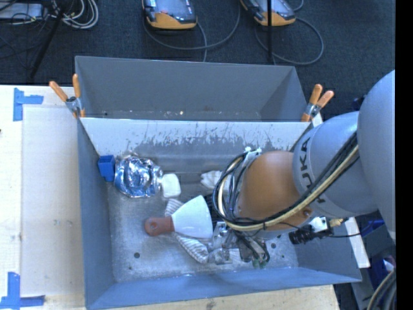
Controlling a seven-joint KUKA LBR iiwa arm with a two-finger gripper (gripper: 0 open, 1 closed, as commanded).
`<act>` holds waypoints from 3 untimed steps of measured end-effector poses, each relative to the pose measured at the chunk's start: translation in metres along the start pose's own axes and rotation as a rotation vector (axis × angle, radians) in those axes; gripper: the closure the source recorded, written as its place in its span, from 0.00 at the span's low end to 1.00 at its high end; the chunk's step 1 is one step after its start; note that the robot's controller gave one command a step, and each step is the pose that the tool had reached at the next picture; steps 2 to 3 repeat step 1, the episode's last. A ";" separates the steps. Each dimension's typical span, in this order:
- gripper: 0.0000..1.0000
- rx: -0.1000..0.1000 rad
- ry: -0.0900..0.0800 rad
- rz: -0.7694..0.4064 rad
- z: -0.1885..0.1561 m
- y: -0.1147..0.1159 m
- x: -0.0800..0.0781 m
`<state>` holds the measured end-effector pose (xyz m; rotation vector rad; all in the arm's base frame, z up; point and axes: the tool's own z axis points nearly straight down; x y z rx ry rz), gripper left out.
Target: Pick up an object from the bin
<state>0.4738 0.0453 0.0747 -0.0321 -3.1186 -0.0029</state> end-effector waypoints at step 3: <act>1.00 0.001 -0.022 -0.002 -0.138 -0.004 -0.006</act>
Offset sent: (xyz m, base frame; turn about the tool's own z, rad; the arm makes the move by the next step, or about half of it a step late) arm 0.0000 0.0000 0.0000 0.0000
